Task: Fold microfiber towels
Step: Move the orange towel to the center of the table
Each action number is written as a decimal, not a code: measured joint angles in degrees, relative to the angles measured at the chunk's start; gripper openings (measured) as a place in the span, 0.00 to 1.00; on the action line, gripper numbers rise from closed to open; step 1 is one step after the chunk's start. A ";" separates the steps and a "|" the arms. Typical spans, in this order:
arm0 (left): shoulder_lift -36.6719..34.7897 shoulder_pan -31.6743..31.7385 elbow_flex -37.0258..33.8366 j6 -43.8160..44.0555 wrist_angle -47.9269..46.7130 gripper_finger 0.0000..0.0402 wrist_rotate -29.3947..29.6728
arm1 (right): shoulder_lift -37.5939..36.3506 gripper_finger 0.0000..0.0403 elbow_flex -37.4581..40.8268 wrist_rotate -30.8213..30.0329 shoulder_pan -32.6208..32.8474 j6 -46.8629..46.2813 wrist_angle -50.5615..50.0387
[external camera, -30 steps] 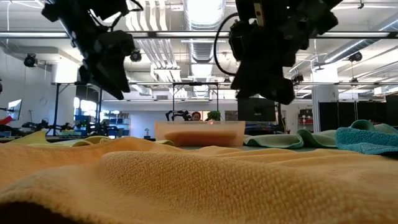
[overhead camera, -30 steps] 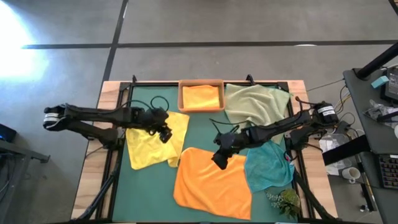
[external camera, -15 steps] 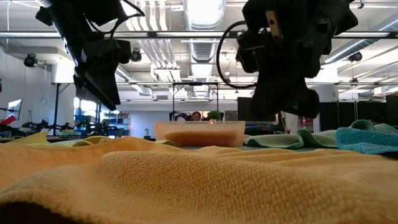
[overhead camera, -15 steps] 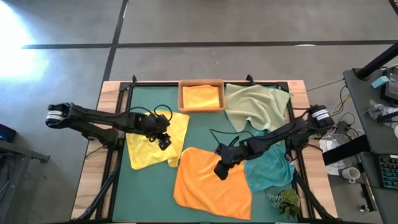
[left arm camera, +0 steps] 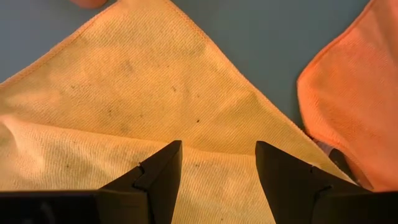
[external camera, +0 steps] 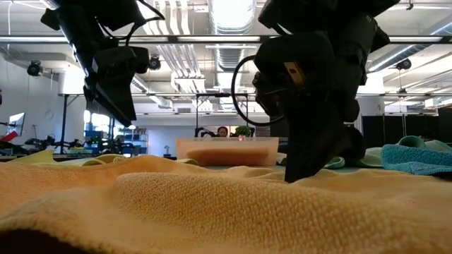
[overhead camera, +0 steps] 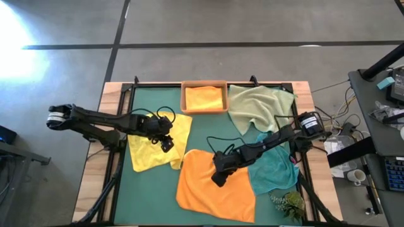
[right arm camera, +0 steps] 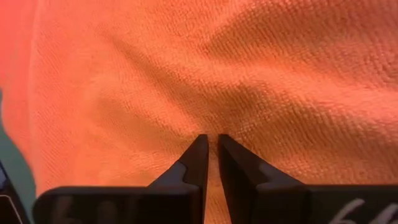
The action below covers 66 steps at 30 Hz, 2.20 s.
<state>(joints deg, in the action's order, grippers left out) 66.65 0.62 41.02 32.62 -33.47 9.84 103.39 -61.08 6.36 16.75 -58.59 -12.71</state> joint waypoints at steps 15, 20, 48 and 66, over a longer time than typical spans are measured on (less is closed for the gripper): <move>0.00 0.00 -0.19 -0.50 -0.04 0.47 -0.38 | -5.78 0.08 0.39 -9.06 -0.26 -5.75 -30.64; -0.02 0.00 -0.19 -0.55 -0.02 0.47 -0.38 | -9.07 0.08 0.62 -13.14 -0.35 -11.33 -44.58; -0.04 -21.15 -0.16 9.75 -3.01 0.47 -2.28 | -13.13 0.18 -0.14 -6.61 -5.50 29.16 5.01; -0.04 -34.89 -0.19 22.67 -18.56 0.47 -2.33 | 12.50 0.36 -27.59 -5.33 -6.85 62.49 3.82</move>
<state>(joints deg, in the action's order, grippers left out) 66.61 -34.27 40.84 55.29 -52.03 7.51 115.89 -88.66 1.03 9.90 3.91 -8.89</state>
